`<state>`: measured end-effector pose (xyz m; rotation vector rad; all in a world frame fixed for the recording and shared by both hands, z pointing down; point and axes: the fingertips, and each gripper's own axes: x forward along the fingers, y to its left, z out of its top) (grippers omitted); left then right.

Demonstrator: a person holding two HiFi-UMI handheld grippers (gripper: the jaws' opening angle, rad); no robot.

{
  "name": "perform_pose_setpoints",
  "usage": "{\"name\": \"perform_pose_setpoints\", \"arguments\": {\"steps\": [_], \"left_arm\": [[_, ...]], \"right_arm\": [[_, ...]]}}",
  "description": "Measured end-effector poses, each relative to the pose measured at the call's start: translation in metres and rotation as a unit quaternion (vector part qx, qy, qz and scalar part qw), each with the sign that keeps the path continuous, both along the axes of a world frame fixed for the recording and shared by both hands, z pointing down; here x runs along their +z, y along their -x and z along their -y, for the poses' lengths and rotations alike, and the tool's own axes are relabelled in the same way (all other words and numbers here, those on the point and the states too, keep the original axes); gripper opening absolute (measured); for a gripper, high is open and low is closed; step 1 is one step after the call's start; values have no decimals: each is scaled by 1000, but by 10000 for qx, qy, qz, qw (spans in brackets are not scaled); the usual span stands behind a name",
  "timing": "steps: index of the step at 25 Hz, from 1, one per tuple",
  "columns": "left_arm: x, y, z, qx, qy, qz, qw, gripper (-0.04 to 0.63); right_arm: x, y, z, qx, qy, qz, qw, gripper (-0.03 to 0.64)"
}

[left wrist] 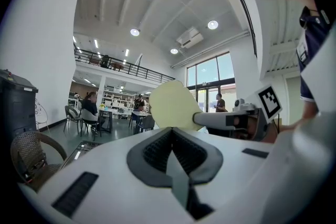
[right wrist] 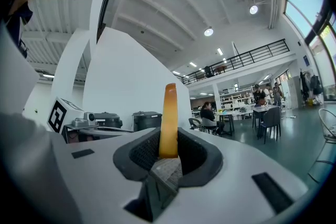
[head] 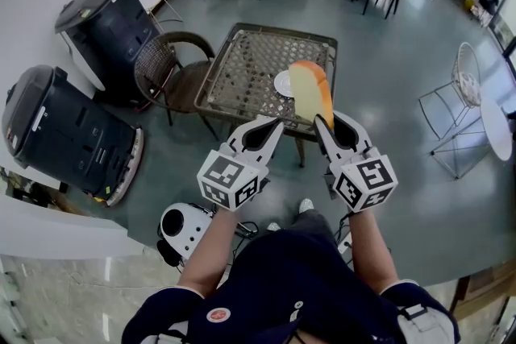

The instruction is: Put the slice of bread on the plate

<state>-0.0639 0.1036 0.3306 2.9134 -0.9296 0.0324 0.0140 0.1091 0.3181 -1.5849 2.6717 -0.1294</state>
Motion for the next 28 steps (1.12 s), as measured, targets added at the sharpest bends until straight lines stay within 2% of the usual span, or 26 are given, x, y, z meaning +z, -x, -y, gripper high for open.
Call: {"name": "perform_pose_setpoints", "arguments": {"steps": [14,28], "left_arm": [[4,-23,38,51,19,39,10000,5],[21,-56,116,-183,230,118,9995,6]], "right_arm": [[3,-21,41,28,11,52,10000,91],[16,-61,124,-135,170,126,9997,91]]}}
